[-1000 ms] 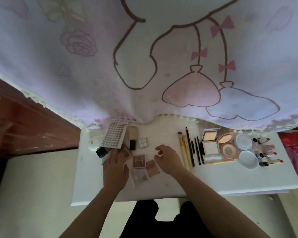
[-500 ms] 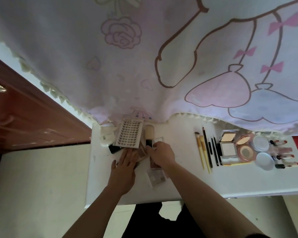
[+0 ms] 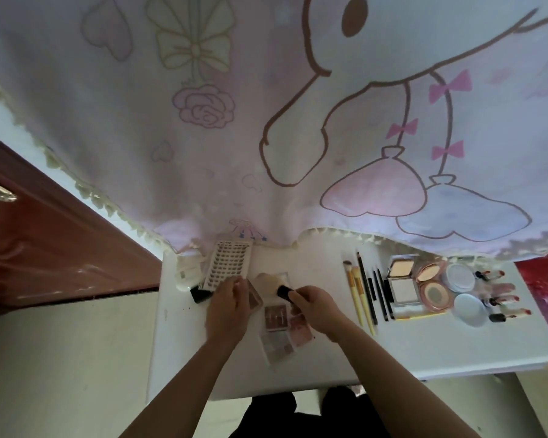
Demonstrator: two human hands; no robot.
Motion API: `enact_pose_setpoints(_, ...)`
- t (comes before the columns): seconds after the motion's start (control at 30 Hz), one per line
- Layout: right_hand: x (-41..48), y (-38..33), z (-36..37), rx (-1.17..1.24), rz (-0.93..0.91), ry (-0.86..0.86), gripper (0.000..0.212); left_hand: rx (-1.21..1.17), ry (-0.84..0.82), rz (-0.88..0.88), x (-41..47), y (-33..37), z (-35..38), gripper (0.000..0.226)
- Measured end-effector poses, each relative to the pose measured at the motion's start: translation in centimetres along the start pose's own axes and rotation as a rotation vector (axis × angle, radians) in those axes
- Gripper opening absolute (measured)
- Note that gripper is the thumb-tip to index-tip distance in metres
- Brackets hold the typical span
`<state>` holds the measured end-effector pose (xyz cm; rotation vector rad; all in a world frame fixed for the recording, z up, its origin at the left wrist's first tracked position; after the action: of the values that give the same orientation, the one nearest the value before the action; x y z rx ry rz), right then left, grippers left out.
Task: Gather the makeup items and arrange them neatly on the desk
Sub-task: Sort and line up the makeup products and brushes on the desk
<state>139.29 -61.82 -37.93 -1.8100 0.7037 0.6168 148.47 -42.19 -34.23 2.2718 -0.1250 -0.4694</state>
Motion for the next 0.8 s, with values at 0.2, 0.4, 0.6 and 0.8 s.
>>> enact_pose_setpoints(0.2,-4.2,0.8,-3.3,0.195,-0.138,-0.063,0.021,0.329,-0.323,-0.108,2.0,4.8,6.6,0.049)
enact_pose_setpoints(0.4,-7.1,2.0,-8.7,0.277,-0.206,-0.104,0.022,0.202,-0.337,-0.151,-0.9,9.8,10.0,0.057)
enact_pose_setpoints(0.6,-7.4,3.2,-13.5,0.312,-0.209,0.113,0.023,0.125,-0.174,-0.098,-3.5,14.6,12.6,0.050)
enact_pose_setpoints(0.8,-9.2,2.2,-16.9,0.250,-0.252,0.327,0.020,0.251,0.031,-0.020,-5.2,19.1,12.8,0.042)
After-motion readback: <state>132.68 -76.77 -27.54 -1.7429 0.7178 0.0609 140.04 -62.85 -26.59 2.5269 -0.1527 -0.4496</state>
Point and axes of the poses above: each hand's wrist, its own x-axis towards the middle knuckle, its own z-axis out of the palm, y = z × x, the point moved 9 cm from there along x, towards the middle knuckle, and after that the axes turned 6 degrees about -y, right-handed, at the moved point
